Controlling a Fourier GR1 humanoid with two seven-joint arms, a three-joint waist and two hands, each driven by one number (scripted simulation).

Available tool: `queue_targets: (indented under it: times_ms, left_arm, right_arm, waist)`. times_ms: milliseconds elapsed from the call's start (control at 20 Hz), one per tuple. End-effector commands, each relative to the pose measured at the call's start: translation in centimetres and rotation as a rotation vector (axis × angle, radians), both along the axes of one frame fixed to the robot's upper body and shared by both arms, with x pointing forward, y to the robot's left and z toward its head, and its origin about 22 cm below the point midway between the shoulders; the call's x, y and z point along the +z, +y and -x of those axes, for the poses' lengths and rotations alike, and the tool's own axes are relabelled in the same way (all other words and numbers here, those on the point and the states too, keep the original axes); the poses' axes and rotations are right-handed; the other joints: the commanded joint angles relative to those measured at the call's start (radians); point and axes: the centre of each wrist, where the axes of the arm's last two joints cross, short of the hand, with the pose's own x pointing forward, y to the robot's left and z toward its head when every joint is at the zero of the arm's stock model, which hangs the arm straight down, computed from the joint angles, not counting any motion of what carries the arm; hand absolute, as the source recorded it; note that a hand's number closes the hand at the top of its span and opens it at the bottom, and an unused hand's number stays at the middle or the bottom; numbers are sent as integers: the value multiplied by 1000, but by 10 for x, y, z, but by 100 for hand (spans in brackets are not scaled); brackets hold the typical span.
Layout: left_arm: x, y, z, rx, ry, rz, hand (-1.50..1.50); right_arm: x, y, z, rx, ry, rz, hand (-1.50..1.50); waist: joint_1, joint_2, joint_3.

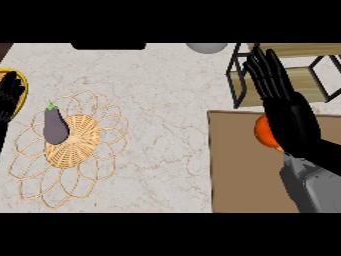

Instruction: Pick the croissant from the tray and place it in the tiered shelf

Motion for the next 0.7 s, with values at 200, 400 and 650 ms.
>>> queue_targets:
  times_ms: [200, 400, 650]
  left_arm:
    - [-80, 10, 37, 223, 421, 242, 0]
    - [-105, -1, 55, 242, 563, 366, 0]
    - [-106, -28, 37, 201, 630, 404, 0]
  right_arm:
    - [2, -152, 19, -654, 95, 201, 150]
    - [-56, -230, 64, -1033, 535, 354, 150]
    - [-36, -269, 89, -999, 527, 299, -150]
  waist:
    - [-108, 19, -10]
    - [-119, 40, -11]
    - [-67, 13, -7]
